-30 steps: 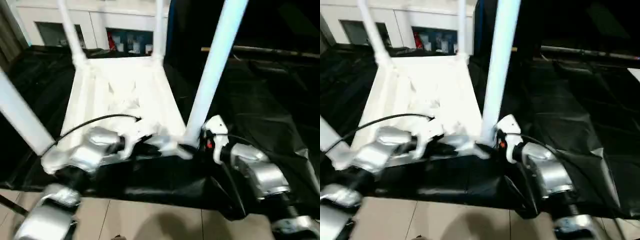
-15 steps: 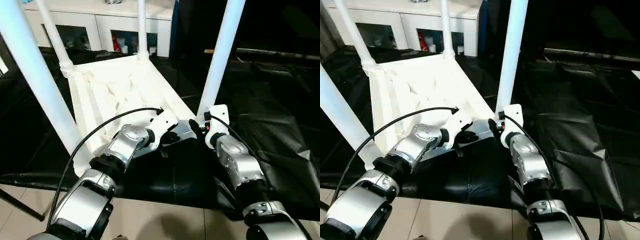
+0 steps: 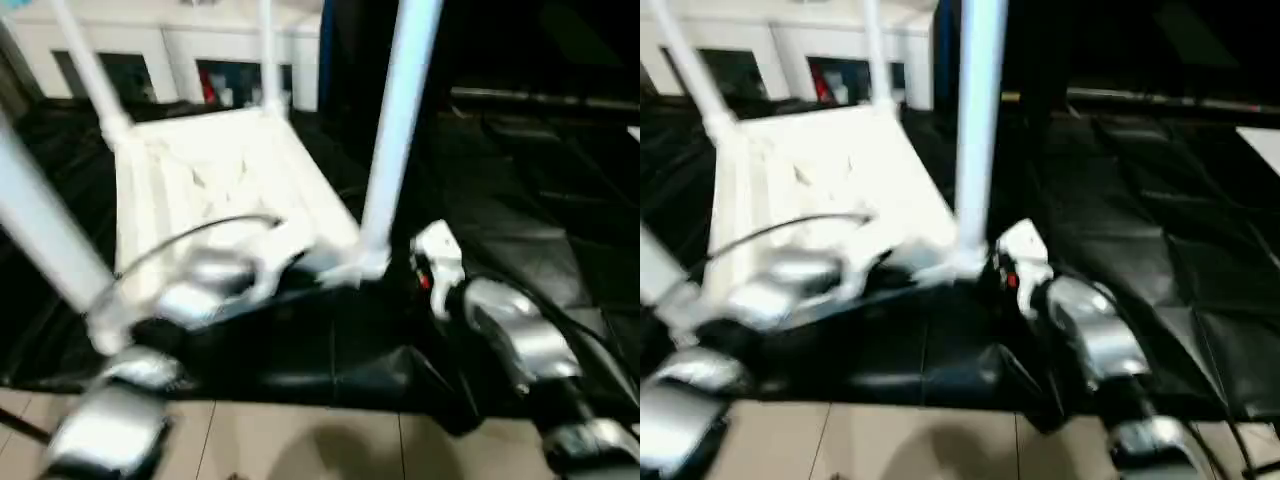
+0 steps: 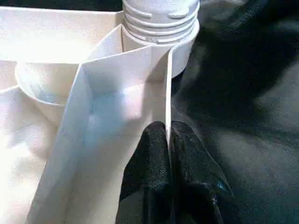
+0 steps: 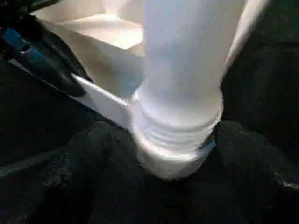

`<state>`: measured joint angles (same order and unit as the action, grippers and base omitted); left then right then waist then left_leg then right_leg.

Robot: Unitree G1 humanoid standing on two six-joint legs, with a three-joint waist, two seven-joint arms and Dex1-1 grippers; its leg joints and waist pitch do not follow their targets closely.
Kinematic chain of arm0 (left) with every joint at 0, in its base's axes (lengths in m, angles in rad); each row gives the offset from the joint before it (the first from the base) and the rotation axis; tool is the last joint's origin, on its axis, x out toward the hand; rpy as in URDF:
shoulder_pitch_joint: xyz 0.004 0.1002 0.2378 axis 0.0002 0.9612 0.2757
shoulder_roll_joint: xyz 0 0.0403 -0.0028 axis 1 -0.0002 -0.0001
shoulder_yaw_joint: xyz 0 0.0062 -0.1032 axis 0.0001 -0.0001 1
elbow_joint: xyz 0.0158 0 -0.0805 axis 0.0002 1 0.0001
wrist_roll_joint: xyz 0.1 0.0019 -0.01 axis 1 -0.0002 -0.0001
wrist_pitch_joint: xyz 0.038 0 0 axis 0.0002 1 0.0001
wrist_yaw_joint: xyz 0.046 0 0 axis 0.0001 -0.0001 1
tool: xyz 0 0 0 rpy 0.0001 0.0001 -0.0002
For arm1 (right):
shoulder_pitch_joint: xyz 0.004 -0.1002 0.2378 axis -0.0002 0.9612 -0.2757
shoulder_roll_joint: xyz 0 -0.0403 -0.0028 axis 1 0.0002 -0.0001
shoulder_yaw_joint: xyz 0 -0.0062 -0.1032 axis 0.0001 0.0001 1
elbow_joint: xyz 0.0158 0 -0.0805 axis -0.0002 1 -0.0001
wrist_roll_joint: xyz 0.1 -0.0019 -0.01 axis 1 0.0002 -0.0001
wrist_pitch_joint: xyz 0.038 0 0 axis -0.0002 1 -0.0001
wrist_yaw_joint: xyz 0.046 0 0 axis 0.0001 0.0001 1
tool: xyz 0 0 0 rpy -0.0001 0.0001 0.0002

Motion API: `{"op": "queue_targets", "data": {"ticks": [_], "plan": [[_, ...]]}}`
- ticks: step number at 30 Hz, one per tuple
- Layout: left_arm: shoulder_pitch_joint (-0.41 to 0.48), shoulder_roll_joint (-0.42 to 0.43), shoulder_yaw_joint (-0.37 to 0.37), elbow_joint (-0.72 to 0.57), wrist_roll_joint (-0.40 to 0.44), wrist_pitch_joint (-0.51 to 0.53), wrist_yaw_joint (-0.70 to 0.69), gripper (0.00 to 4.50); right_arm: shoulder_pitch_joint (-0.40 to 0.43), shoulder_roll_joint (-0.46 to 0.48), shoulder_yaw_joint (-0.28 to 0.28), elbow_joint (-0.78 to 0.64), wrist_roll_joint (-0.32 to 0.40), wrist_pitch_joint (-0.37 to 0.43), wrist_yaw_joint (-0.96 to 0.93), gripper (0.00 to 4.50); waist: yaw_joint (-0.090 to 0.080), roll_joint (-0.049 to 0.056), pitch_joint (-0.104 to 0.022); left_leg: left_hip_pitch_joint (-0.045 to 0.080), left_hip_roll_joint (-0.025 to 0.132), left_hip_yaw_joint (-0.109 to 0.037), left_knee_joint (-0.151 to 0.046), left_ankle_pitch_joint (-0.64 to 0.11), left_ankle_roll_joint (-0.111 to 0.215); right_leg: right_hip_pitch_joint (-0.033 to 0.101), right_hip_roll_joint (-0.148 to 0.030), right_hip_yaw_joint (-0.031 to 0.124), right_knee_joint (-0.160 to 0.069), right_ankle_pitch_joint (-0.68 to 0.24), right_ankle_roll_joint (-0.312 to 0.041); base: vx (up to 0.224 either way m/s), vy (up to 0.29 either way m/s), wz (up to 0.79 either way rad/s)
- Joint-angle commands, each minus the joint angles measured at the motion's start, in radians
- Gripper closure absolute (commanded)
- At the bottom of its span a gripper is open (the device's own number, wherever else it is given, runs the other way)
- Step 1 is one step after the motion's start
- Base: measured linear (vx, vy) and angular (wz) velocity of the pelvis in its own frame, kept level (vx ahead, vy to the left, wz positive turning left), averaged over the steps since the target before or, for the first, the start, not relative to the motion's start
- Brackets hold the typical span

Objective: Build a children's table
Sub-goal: Rotate leg to tighten

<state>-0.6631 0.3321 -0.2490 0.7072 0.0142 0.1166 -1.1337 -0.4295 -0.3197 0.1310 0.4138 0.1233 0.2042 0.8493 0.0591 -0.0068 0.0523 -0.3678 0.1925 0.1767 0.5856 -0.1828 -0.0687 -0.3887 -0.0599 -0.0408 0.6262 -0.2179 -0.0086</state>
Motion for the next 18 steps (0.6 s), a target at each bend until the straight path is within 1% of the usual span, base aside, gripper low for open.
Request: {"op": "queue_targets", "data": {"ticks": [1,2,3,4,5,7,8,10,11,12,15,16,17,18], "plan": [[0.038,-0.001,-0.031,-0.081,-0.071,0.024,-0.119,4.50,-0.003,-0.003,0.024,-0.036,0.021,-0.009,0.040,0.68,0.007,-0.012,-0.063,0.007,0.045,-0.010,-0.062,-0.101,0.078,0.047,-0.082,0.044,-0.065,-0.019,-0.258,0.000,0.000,0.00],[0.048,0.013,-0.040,-0.103,-0.072,0.034,-0.144,4.50,-0.002,-0.007,0.027,-0.041,0.027,-0.004,0.051,0.68,0.006,-0.011,-0.062,0.007,0.044,-0.009,-0.062,-0.093,0.083,0.045,-0.080,0.044,-0.065,-0.002,-0.262,0.000,0.000,0.00],[0.063,0.029,-0.044,-0.131,-0.074,0.049,-0.172,4.50,0.002,-0.017,0.038,-0.048,0.024,-0.002,0.070,0.68,0.011,-0.008,-0.064,0.015,0.045,-0.005,-0.059,-0.094,0.091,0.041,-0.079,0.043,-0.063,0.028,-0.275,0.000,0.000,0.00],[0.063,0.029,-0.044,-0.131,-0.074,0.049,-0.172,4.50,0.002,-0.017,0.038,-0.048,0.024,-0.002,0.070,0.68,0.012,-0.008,-0.063,0.012,0.044,-0.005,-0.060,-0.094,0.092,0.043,-0.078,0.043,-0.063,0.033,-0.277,0.000,0.000,0.00],[0.065,0.031,-0.044,-0.136,-0.075,0.051,-0.177,4.50,0.002,-0.018,0.043,-0.045,0.019,-0.004,0.073,0.68,0.018,-0.009,-0.062,0.013,0.044,-0.004,-0.060,-0.096,0.090,0.043,-0.078,0.043,-0.063,0.031,-0.275,0.000,0.000,0.00],[0.071,0.036,-0.044,-0.150,-0.079,0.060,-0.186,4.50,0.004,-0.020,0.057,-0.035,0.007,-0.009,0.088,0.68,0.022,-0.013,-0.061,0.010,0.044,-0.004,-0.062,-0.105,0.080,0.045,-0.081,0.043,-0.063,0.014,-0.268,0.000,0.000,0.00],[0.074,0.037,-0.043,-0.155,-0.078,0.063,-0.187,4.50,0.004,-0.020,0.060,-0.031,0.002,-0.011,0.091,0.68,0.024,-0.012,-0.060,0.012,0.043,-0.004,-0.062,-0.116,0.071,0.044,-0.081,0.044,-0.066,-0.008,-0.261,0.000,0.000,0.00],[0.077,0.034,-0.039,-0.161,-0.075,0.066,-0.179,4.50,0.002,-0.020,0.067,-0.025,-0.007,-0.011,0.100,0.95,0.024,-0.014,-0.060,0.011,0.041,-0.004,-0.062,-0.120,0.061,0.046,-0.082,0.045,-0.067,-0.023,-0.252,0.000,0.000,0.00],[0.077,0.034,-0.039,-0.162,-0.074,0.067,-0.176,4.50,0.002,-0.019,0.067,-0.023,-0.009,-0.012,0.099,0.95,0.024,-0.014,-0.060,0.011,0.041,-0.004,-0.062,-0.120,0.061,0.046,-0.082,0.045,-0.067,-0.023,-0.252,0.000,0.000,0.00],[0.076,0.032,-0.038,-0.161,-0.072,0.067,-0.170,4.50,0.001,-0.018,0.066,-0.020,-0.010,-0.013,0.097,1.04,0.024,-0.015,-0.061,0.010,0.040,-0.004,-0.061,-0.107,0.063,0.047,-0.081,0.045,-0.065,-0.013,-0.249,0.000,0.000,0.00],[0.078,0.033,-0.037,-0.169,-0.070,0.072,-0.165,4.50,0.000,-0.020,0.067,-0.017,-0.007,-0.015,0.096,1.35,0.024,-0.012,-0.062,0.012,0.040,-0.004,-0.060,-0.103,0.065,0.046,-0.080,0.045,-0.065,-0.004,-0.249,0.000,0.000,0.00],[0.078,0.033,-0.037,-0.173,-0.069,0.075,-0.164,4.50,-0.001,-0.022,0.067,-0.016,-0.005,-0.016,0.098,1.47,0.024,-0.014,-0.062,0.010,0.040,-0.004,-0.060,-0.100,0.066,0.047,-0.080,0.045,-0.063,0.007,-0.250,0.000,0.000,0.00],[0.079,0.033,-0.036,-0.174,-0.068,0.076,-0.161,4.50,-0.002,-0.024,0.068,-0.014,-0.003,-0.016,0.100,1.47,0.024,-0.014,-0.062,0.010,0.040,-0.004,-0.060,-0.100,0.067,0.048,-0.081,0.045,-0.064,0.007,-0.250,0.000,0.000,0.00],[0.078,0.033,-0.036,-0.174,-0.068,0.076,-0.161,4.50,-0.002,-0.024,0.068,-0.014,-0.003,-0.016,0.100,1.57,0.024,-0.014,-0.062,0.011,0.040,-0.004,-0.059,-0.100,0.067,0.047,-0.079,0.045,-0.064,0.005,-0.250,0.000,0.000,0.00]]}}
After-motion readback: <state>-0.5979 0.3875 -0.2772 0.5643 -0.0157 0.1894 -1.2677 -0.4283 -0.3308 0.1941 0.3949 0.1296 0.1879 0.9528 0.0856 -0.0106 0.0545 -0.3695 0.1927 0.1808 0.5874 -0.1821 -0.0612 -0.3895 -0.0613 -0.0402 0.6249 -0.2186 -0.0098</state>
